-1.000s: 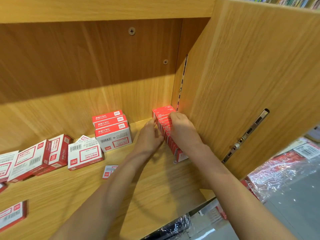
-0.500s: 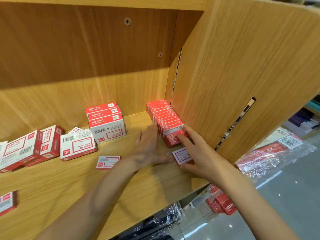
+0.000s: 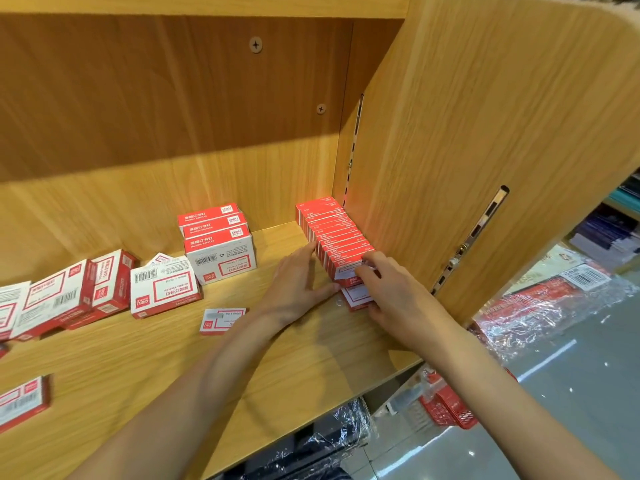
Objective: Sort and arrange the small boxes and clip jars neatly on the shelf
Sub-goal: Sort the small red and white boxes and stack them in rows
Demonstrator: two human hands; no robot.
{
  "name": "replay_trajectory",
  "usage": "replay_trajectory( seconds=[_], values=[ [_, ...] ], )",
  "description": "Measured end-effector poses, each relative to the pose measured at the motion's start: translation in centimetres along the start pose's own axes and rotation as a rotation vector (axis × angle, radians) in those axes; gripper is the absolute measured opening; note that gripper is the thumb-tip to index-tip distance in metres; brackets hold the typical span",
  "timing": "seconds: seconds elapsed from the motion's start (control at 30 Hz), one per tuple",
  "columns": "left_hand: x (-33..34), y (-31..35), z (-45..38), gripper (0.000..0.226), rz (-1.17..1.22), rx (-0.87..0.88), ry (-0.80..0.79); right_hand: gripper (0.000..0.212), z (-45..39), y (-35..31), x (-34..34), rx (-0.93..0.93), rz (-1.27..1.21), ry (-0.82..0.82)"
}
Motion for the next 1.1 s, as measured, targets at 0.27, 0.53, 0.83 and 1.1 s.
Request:
replay_trajectory(
  seconds=[0.27,0.53,0.83,1.1],
  values=[
    [0.3,-0.8,-0.3,0.084,-0.033,-0.009,0.006,0.034,-1.2,-0.2,0.1,0.037,0.038,0.198],
    [0.1,-0.8,-0.1,0.079,-0.008,-0.029,0.062,0.035,-0.8,-0.5,-0.3,0.036,0.065,0.212],
    [-0.6,0.2,0.8,0.064,-0.124,0.021,0.012,0.031,-0.9,-0.5,-0.9,0.042,0.065,0.209],
    [-4.6,1.1,4.5,0.052,-0.167,0.046,0.062,0.034,-1.2,-2.5,-3.3,-0.012,0.092,0.289]
  ],
)
Point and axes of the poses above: each hand's wrist, its own z-axis away from the middle knuckle, its own x-axis out of the palm, y = z × x, the point moved 5 cm from there along -z, towards the middle knuckle, and after that the axes turned 7 degrees about z, right-handed, at the moved point
